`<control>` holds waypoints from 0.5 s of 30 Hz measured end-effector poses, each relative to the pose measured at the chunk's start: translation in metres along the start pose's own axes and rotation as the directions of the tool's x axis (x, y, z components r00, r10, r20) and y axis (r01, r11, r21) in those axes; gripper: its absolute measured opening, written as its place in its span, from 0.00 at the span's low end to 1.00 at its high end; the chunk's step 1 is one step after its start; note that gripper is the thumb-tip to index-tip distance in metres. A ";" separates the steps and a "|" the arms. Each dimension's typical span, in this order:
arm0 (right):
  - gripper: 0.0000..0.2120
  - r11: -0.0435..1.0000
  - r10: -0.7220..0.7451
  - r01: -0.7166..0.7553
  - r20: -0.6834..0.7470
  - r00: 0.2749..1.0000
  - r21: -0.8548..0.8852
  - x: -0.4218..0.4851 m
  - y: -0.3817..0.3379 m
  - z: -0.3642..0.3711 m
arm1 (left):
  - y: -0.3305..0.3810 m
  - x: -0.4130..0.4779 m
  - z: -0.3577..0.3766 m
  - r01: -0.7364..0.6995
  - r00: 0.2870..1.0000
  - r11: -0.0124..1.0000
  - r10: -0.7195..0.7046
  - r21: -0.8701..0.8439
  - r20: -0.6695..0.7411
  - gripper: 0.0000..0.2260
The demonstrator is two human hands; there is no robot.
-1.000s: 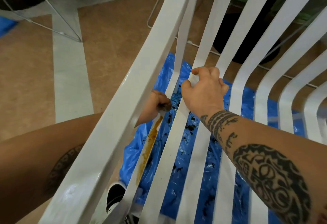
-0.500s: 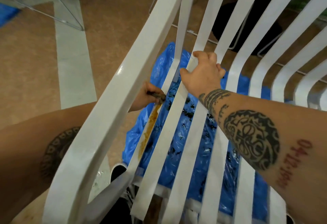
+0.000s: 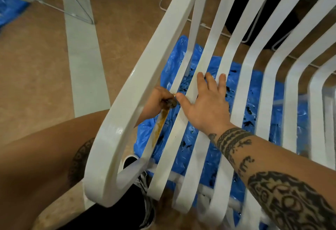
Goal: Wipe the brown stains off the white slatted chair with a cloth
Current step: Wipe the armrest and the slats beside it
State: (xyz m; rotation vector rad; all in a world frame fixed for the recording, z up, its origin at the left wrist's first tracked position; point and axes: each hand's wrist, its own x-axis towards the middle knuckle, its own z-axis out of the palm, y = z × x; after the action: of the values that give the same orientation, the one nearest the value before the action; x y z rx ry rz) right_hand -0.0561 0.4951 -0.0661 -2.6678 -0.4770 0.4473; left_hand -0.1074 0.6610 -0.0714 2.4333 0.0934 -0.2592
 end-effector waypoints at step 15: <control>0.26 0.995 0.001 0.005 -0.067 0.998 0.098 0.002 0.004 0.003 | 0.013 0.045 0.005 0.123 0.988 0.985 -0.133 -0.119 -0.083 0.16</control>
State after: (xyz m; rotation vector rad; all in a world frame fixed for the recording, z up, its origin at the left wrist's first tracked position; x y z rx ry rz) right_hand -0.0543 0.4928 -0.0706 -2.5782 -0.4268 0.3699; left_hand -0.0628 0.6478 -0.0760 2.3282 0.2981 -0.1956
